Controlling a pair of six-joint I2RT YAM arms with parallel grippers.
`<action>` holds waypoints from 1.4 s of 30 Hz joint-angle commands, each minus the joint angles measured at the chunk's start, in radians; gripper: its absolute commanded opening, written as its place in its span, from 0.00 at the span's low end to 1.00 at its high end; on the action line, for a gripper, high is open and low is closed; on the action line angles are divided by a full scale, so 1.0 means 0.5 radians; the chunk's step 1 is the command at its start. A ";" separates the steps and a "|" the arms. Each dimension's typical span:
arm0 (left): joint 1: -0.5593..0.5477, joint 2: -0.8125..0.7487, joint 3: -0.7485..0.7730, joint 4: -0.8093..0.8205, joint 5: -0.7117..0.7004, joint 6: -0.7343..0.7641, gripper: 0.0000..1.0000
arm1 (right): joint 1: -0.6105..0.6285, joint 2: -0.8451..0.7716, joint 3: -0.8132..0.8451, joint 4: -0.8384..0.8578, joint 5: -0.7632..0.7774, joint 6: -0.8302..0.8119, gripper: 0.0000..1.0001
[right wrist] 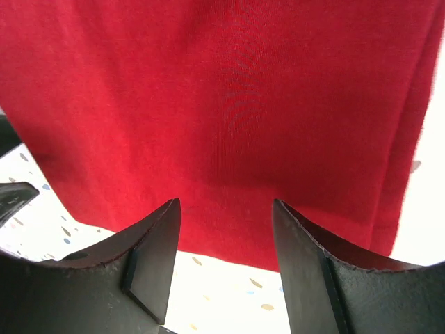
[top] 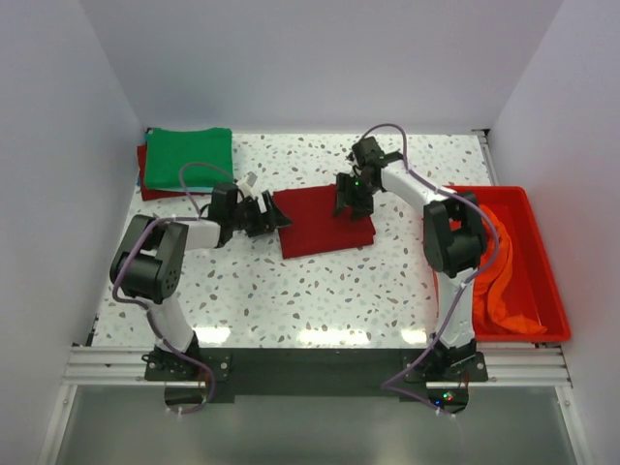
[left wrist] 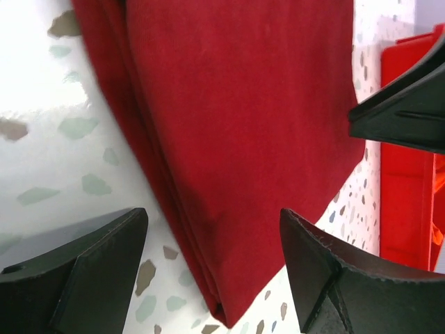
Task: Fold and stack the t-shirts
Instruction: Neatly place the folded tshirt to the corner
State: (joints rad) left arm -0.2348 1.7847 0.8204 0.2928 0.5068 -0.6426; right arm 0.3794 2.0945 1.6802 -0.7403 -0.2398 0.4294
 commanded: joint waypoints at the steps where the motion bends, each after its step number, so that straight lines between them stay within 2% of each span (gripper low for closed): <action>1: 0.012 0.075 -0.012 0.283 0.131 -0.025 0.82 | -0.004 0.042 -0.001 0.029 -0.070 -0.009 0.58; 12: 0.009 0.081 -0.079 0.221 -0.222 -0.052 0.82 | -0.001 0.075 0.011 -0.014 -0.033 -0.033 0.58; 17: -0.006 0.146 -0.116 0.279 -0.185 -0.089 0.82 | -0.004 0.088 0.027 -0.020 -0.033 -0.024 0.58; 24: -0.147 0.244 -0.091 0.338 -0.225 -0.175 0.82 | -0.004 0.112 0.036 -0.017 -0.054 -0.012 0.58; 31: -0.242 0.321 -0.024 0.237 -0.329 -0.200 0.79 | -0.004 0.100 0.021 -0.020 -0.057 -0.012 0.58; 34: -0.242 0.330 0.043 0.066 -0.412 -0.166 0.65 | -0.004 0.097 0.008 -0.017 -0.057 -0.015 0.58; 35: -0.242 0.327 0.083 0.028 -0.446 -0.148 0.51 | -0.001 0.097 0.005 -0.014 -0.057 -0.012 0.58; 37: -0.242 0.309 0.129 -0.118 -0.510 -0.089 0.30 | -0.004 0.091 -0.007 -0.011 -0.063 -0.009 0.58; 38: -0.242 0.302 0.184 -0.171 -0.547 -0.065 0.11 | -0.004 0.091 -0.010 -0.007 -0.064 -0.009 0.58; 39: -0.242 0.296 0.212 -0.226 -0.620 -0.016 0.03 | -0.004 0.085 -0.019 -0.007 -0.070 -0.006 0.58; 42: -0.242 0.263 0.344 -0.416 -0.731 0.103 0.00 | -0.004 0.066 -0.038 -0.007 -0.070 -0.012 0.58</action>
State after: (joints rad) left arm -0.3538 1.9106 0.9363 0.2955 0.2729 -0.6937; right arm 0.3794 2.1414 1.6760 -0.7467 -0.2543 0.4259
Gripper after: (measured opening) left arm 0.056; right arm 0.584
